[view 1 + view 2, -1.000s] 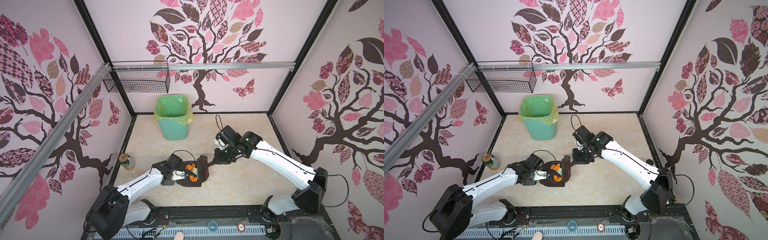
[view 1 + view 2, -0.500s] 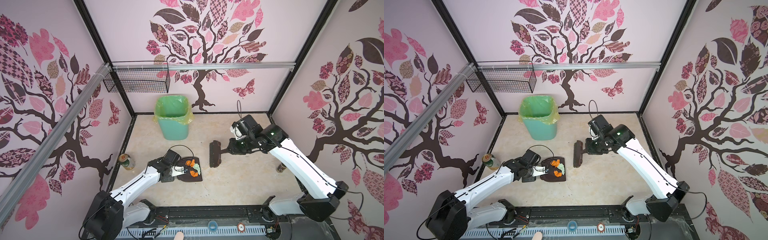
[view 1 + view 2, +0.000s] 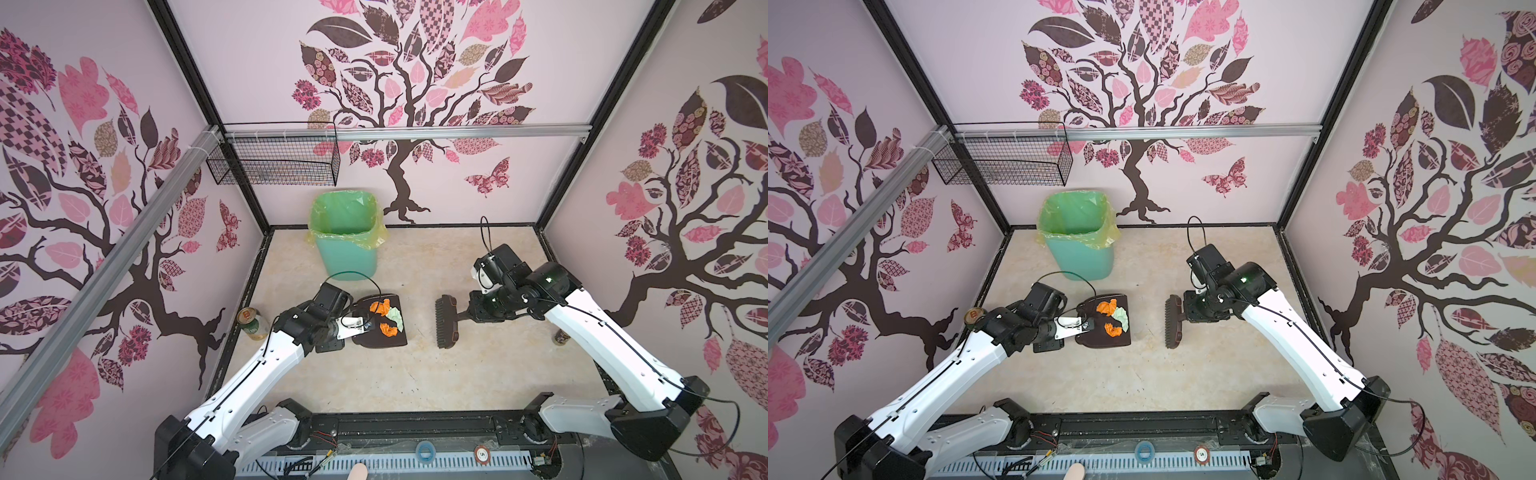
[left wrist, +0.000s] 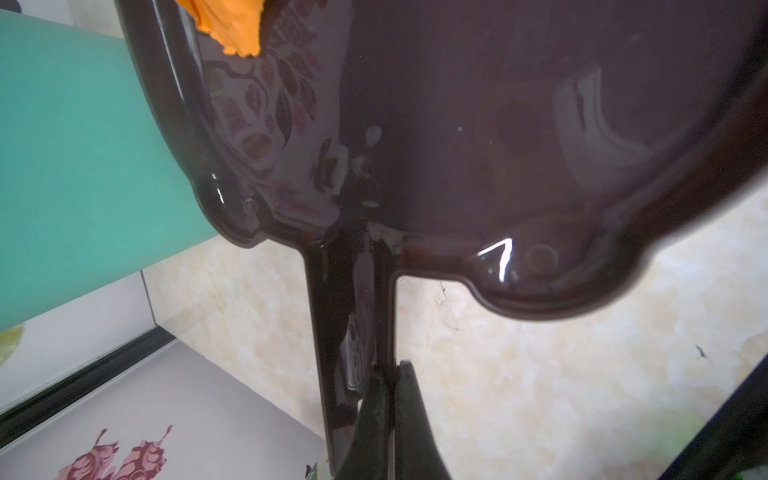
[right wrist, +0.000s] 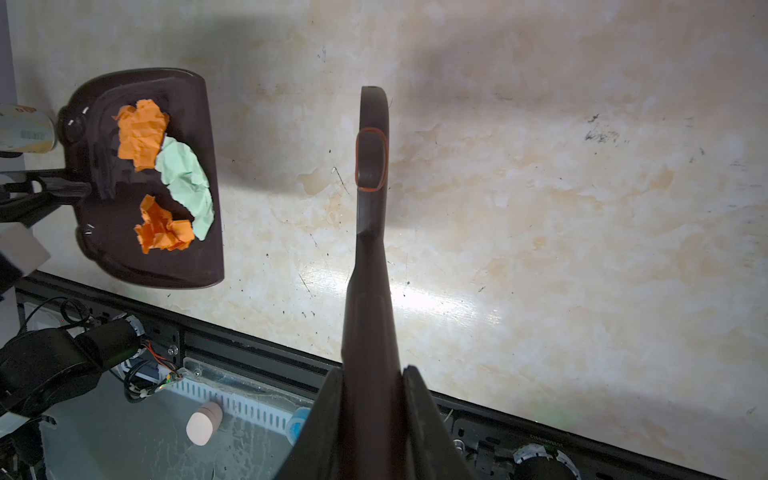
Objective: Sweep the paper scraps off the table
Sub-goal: 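Lift the loaded dustpan with the left gripper and carry it over the green bin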
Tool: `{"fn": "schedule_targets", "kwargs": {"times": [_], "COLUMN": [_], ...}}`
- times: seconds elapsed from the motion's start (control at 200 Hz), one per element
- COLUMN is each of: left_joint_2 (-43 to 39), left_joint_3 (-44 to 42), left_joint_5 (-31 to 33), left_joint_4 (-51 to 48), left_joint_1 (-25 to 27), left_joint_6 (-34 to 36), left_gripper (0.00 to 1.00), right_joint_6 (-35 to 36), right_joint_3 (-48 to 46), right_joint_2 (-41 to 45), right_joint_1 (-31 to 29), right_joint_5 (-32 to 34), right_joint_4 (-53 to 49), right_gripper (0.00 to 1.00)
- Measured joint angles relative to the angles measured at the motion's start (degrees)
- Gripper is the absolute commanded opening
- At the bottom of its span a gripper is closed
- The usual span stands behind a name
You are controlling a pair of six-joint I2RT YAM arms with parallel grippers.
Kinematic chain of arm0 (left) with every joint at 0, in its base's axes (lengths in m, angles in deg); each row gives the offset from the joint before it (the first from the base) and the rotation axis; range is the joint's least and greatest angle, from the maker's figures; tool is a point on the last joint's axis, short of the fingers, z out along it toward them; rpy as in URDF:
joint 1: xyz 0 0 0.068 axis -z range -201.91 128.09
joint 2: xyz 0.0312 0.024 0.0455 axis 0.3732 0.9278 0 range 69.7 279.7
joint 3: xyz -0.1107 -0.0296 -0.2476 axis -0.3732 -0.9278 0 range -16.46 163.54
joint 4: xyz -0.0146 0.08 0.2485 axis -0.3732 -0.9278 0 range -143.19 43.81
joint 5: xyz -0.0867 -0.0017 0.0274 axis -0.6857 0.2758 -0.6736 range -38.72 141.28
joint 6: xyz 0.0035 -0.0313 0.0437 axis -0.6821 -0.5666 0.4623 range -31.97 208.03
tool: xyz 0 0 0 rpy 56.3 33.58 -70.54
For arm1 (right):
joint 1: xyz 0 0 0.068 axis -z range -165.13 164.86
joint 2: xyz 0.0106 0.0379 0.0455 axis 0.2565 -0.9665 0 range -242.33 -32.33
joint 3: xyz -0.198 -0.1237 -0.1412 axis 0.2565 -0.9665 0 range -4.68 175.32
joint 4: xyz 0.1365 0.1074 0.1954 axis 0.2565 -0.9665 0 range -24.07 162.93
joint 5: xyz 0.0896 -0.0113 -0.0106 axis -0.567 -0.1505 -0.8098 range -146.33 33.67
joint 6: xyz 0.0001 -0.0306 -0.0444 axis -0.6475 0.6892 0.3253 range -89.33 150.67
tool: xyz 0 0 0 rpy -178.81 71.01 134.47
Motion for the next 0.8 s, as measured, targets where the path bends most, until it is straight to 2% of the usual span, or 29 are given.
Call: {"fn": "schedule_targets", "kwargs": {"times": [0.39, 0.8], "left_joint_2": [5.0, 13.4], "left_joint_3": [19.3, 35.7], "left_joint_5": [-1.5, -3.7], "left_joint_4": [-15.4, -21.2], "left_joint_1": [-2.7, -7.8], "left_joint_6": [3.6, 5.5], "left_gripper": [0.00, 0.00], "right_joint_6": [1.2, 2.4], "right_joint_3": [-4.0, -7.5], "right_joint_2": [2.4, 5.0], "right_joint_1": [0.0, 0.0], "right_joint_5": [-1.0, -1.8], "right_joint_4": [2.2, 3.7], "right_gripper": [0.00, 0.00]}}
